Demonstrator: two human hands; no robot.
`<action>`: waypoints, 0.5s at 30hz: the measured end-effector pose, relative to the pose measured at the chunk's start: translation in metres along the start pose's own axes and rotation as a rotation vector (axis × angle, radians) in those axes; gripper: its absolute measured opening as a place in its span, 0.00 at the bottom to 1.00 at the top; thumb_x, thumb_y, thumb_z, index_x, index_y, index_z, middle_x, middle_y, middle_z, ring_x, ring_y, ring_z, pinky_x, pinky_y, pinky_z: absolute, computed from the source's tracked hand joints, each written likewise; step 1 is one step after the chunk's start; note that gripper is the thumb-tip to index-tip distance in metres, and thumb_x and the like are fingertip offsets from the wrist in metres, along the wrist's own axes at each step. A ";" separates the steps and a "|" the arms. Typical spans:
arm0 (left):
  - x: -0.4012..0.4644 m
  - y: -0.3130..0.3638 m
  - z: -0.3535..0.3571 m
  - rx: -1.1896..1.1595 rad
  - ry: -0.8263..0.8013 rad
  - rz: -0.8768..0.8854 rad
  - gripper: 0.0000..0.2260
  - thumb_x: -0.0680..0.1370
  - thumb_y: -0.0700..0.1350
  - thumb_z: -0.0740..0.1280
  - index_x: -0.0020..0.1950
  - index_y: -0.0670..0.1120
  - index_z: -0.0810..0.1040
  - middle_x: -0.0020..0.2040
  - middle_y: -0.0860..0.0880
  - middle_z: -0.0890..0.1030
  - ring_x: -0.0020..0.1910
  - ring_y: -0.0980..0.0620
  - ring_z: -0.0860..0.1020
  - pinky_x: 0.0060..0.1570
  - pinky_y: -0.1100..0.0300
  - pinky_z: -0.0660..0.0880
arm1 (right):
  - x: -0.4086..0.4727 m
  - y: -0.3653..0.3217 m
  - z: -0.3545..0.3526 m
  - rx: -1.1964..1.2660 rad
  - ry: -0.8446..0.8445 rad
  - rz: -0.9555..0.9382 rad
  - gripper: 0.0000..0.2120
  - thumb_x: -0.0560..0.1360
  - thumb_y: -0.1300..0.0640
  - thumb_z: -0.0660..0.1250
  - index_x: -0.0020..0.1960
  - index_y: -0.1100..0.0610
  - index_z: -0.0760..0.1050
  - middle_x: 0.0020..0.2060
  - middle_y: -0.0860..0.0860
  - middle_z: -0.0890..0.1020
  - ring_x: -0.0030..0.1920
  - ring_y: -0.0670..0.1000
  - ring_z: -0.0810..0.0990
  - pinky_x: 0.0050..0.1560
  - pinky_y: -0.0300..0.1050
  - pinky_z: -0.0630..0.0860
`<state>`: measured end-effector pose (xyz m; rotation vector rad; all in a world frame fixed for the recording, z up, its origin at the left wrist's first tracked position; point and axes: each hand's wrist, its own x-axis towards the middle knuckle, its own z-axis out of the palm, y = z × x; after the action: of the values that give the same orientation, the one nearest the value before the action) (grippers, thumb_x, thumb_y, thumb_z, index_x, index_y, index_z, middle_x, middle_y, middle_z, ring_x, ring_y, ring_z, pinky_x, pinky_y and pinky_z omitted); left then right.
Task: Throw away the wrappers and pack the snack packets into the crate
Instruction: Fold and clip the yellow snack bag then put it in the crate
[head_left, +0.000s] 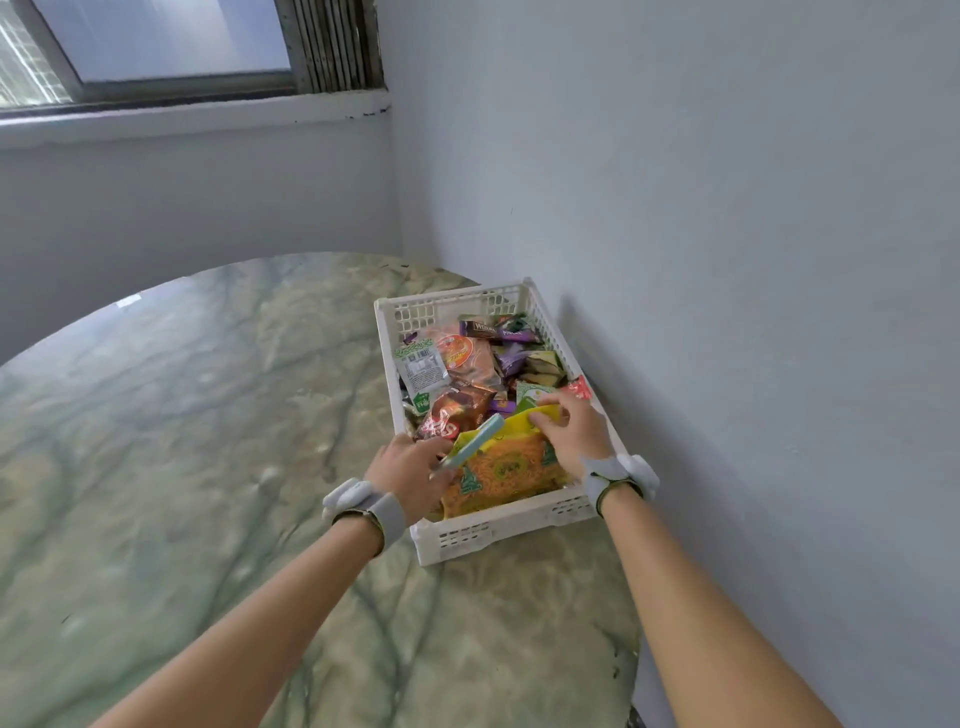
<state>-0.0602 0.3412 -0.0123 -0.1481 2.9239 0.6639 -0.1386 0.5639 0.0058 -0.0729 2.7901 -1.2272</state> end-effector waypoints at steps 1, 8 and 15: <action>0.001 -0.004 0.003 0.088 0.022 0.029 0.15 0.77 0.56 0.64 0.64 0.60 0.74 0.54 0.54 0.80 0.53 0.50 0.73 0.52 0.55 0.72 | -0.001 0.003 0.005 -0.083 -0.061 0.003 0.13 0.76 0.51 0.68 0.59 0.52 0.77 0.48 0.53 0.82 0.48 0.54 0.79 0.50 0.45 0.75; 0.022 -0.031 0.003 0.109 0.065 0.072 0.11 0.80 0.50 0.60 0.59 0.57 0.79 0.60 0.54 0.76 0.62 0.49 0.67 0.60 0.53 0.64 | -0.017 0.013 0.023 -0.307 0.197 0.073 0.22 0.70 0.52 0.73 0.62 0.54 0.73 0.52 0.57 0.78 0.54 0.60 0.76 0.48 0.51 0.72; 0.046 -0.047 -0.020 0.697 -0.058 0.213 0.27 0.76 0.38 0.60 0.72 0.59 0.64 0.75 0.55 0.61 0.72 0.47 0.59 0.67 0.54 0.59 | -0.084 0.016 0.056 -0.214 0.282 0.426 0.14 0.75 0.47 0.64 0.50 0.58 0.70 0.41 0.56 0.81 0.40 0.59 0.80 0.32 0.47 0.73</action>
<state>-0.1017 0.2871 -0.0213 0.2543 2.9367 -0.3471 -0.0497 0.5406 -0.0385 0.6922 2.9334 -0.8925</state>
